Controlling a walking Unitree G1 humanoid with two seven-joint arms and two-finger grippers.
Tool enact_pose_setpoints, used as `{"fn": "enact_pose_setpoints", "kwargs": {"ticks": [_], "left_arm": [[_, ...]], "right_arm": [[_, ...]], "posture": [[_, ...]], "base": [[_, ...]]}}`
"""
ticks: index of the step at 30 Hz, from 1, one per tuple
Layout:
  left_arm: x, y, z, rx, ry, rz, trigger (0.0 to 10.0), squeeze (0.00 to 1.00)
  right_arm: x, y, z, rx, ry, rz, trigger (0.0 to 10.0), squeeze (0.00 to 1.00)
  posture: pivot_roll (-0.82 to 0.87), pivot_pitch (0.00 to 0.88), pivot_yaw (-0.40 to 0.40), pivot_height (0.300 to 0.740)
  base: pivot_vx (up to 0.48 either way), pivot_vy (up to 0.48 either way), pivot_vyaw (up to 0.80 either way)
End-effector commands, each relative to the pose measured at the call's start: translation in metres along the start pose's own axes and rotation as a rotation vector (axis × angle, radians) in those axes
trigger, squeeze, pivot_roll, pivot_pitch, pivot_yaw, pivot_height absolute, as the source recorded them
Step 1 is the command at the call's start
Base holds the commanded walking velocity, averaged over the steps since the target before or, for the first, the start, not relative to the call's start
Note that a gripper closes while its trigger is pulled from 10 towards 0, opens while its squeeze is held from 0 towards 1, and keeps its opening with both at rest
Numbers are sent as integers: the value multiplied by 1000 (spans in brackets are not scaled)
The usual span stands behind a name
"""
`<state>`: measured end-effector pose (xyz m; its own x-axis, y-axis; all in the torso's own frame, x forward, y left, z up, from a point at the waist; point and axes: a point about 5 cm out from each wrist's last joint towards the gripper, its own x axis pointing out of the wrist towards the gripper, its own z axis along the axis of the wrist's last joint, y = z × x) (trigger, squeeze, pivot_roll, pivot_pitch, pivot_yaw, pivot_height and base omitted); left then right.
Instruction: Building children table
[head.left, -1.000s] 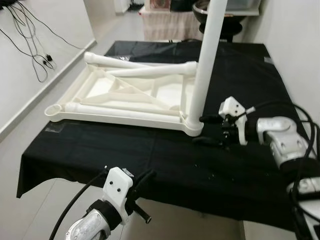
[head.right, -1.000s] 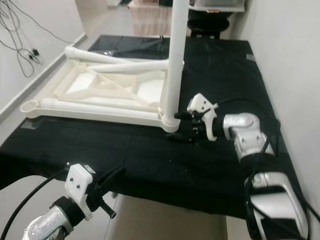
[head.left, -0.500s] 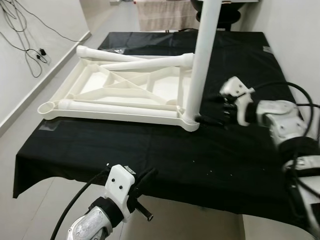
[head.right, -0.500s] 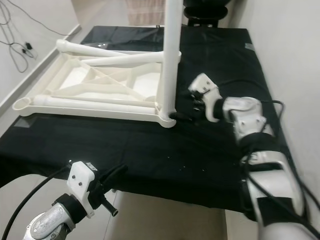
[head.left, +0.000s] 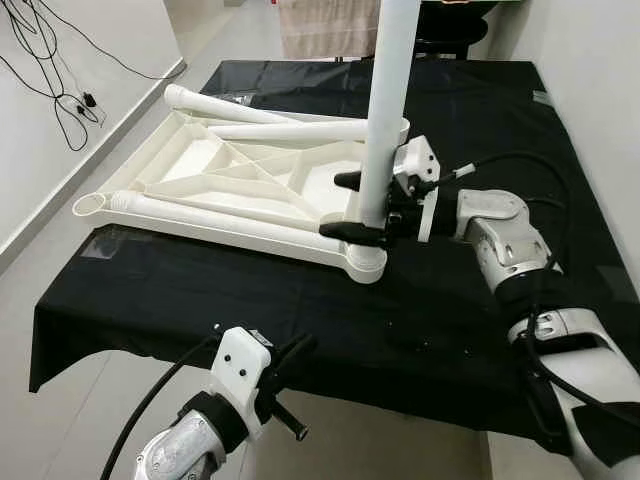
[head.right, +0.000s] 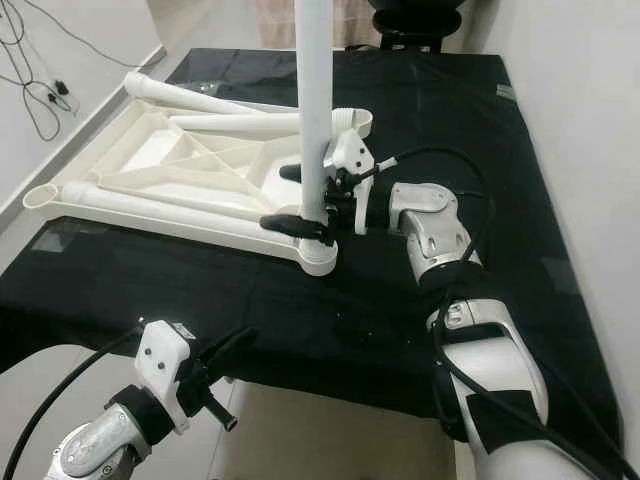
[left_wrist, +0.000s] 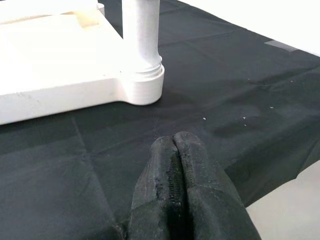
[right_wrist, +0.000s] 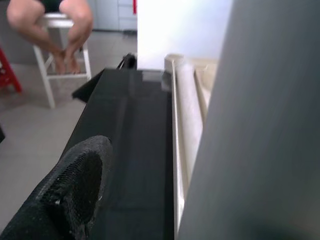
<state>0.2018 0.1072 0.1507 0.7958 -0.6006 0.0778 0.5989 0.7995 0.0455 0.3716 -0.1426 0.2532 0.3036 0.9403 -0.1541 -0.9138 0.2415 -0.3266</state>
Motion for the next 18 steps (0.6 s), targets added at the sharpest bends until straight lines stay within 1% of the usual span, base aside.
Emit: {"fn": "enact_pose_setpoints", "kwargs": {"ticks": [1, 2, 3, 4, 5, 8, 13, 15, 16, 18], "left_arm": [[-2, -2, -2, -17, 18, -8, 10000, 0], [-2, -2, -3, -18, 18, -9, 10000, 0], [-2, -2, -3, -19, 19, -11, 10000, 0], [-2, -2, -3, -19, 19, -11, 10000, 0], [-2, -2, -3, -20, 19, -12, 10000, 0], [-2, -2, -3, -21, 21, -16, 10000, 0], [-3, -3, -5, -24, 25, -22, 10000, 0], [-3, -3, -5, -25, 26, -24, 10000, 0], [-3, -3, -5, -25, 26, -24, 10000, 0], [-3, -3, -6, -27, 28, -27, 10000, 0]], "right_arm": [[3, 10, -13, 20, 57, 70, 10000, 0], [0, 13, -20, 26, 98, 83, 10000, 0], [-3, 15, -26, 35, 128, 85, 9255, 0], [-3, 15, -26, 35, 128, 85, 9255, 0], [-5, 16, -30, 42, 148, 86, 0, 0], [-10, 15, -33, 54, 160, 73, 0, 0], [-22, 9, -34, 47, 179, 12, 0, 0], [-27, 9, -33, 58, 166, 1, 0, 0], [-27, 9, -33, 58, 166, 1, 0, 0], [-37, 12, -34, 75, 155, -20, 0, 0]], "posture": [[69, 201, 34, 740], [65, 200, 35, 740], [64, 199, 36, 740], [64, 199, 36, 740], [63, 198, 37, 740], [61, 194, 39, 740], [53, 188, 42, 740], [48, 186, 42, 740], [48, 186, 42, 740], [39, 182, 40, 740]], "base": [[0, 0, 0], [0, 0, 0], [0, 0, 0], [0, 0, 0], [0, 0, 0], [0, 0, 0], [0, 0, 0], [0, 0, 0], [0, 0, 0], [0, 0, 0]]}}
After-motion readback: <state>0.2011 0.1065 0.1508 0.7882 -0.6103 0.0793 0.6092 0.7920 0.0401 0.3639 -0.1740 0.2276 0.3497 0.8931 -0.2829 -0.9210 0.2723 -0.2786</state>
